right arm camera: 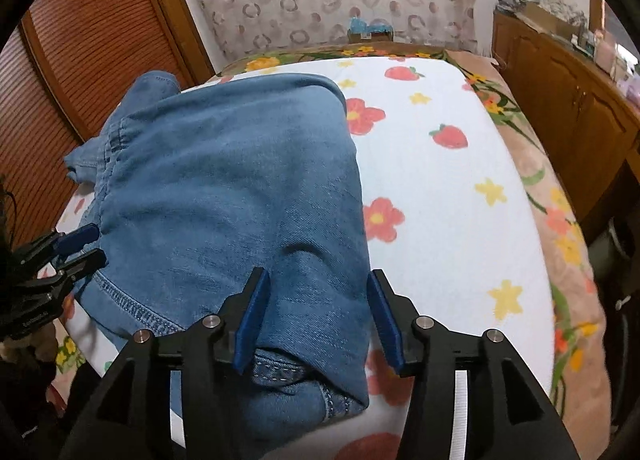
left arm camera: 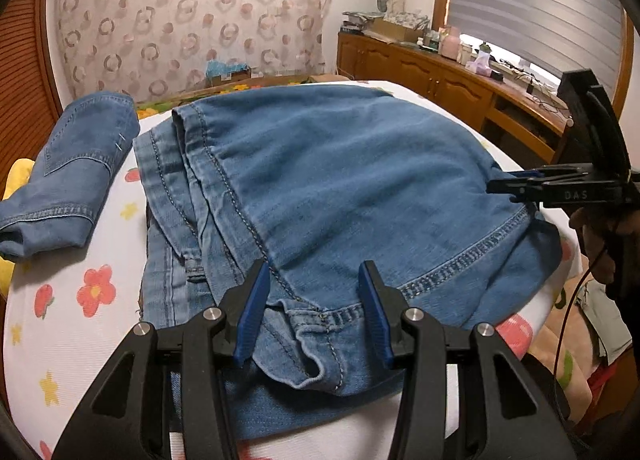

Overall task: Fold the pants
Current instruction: 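Lay the leg down on the jeans and open the right tool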

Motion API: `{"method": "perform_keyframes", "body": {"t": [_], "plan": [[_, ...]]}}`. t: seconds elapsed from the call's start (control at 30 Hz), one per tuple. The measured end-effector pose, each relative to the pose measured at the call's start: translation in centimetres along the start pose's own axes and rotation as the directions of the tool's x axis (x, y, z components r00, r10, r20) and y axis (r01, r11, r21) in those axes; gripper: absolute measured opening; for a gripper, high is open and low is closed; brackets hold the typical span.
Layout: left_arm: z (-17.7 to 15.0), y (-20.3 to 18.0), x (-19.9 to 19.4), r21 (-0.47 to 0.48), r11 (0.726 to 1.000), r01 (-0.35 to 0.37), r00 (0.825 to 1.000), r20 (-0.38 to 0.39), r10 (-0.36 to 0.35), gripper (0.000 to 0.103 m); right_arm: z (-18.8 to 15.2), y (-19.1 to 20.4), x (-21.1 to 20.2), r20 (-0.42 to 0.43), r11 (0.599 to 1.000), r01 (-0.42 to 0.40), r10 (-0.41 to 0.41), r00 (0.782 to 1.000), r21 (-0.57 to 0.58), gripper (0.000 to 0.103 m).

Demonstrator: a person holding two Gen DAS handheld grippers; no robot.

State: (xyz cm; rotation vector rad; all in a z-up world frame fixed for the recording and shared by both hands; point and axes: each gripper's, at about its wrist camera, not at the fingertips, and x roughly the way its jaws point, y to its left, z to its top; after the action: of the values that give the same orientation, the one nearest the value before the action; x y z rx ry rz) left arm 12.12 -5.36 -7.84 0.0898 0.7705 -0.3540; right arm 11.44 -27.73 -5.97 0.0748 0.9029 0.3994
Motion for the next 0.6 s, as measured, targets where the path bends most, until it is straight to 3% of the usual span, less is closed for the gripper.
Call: {"method": "perform_keyframes", "body": {"t": [0.47, 0.6], "plan": [[-0.6, 1.4, 0.1, -0.011, 1.0, 0.008, 1.0, 0.0, -0.008, 0.047, -0.8, -0.2, 0.0, 0.018, 1.0, -0.024, 0.024, 1.0, 0.008, 0.052], [-0.6, 1.3, 0.1, -0.015, 1.0, 0.005, 1.0, 0.001, -0.005, 0.047, -0.7, 0.0, 0.0, 0.016, 0.998, -0.064, 0.064, 0.998, 0.003, 0.038]]}}
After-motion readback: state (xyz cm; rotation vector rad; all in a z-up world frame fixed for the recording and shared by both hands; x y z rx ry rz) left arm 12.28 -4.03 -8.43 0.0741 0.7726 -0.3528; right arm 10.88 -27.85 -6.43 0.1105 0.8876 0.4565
